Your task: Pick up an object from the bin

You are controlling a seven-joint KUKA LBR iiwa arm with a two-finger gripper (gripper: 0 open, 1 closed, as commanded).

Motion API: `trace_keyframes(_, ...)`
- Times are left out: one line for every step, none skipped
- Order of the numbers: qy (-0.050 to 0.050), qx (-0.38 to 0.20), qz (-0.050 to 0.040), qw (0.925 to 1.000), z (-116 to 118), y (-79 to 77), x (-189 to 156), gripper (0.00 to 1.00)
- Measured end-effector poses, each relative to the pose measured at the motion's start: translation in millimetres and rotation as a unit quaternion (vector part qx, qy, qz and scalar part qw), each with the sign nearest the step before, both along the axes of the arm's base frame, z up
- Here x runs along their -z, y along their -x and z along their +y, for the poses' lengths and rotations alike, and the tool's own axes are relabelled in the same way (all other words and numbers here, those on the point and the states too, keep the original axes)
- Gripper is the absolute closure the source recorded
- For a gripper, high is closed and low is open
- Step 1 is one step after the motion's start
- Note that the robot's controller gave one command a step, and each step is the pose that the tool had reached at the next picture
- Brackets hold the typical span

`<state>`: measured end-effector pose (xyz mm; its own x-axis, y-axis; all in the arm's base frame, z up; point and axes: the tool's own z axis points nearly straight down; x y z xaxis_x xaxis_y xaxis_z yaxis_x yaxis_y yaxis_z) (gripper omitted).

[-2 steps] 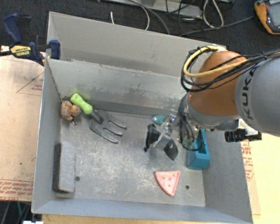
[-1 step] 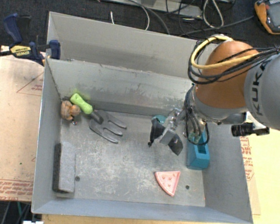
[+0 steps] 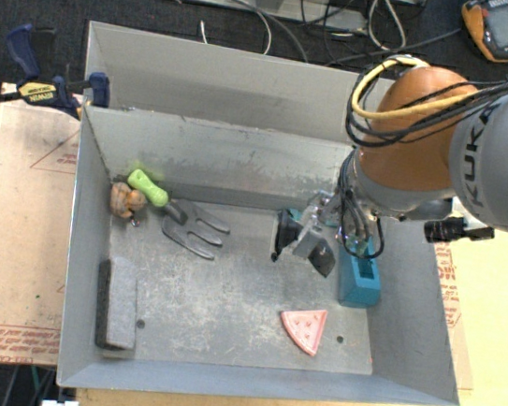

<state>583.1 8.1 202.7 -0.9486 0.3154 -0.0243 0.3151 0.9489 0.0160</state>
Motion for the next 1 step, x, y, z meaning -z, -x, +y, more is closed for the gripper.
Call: trace_keyframes(0.0,-0.001,-0.0004,1.0,0.3,-0.2,-8.5,1.0)
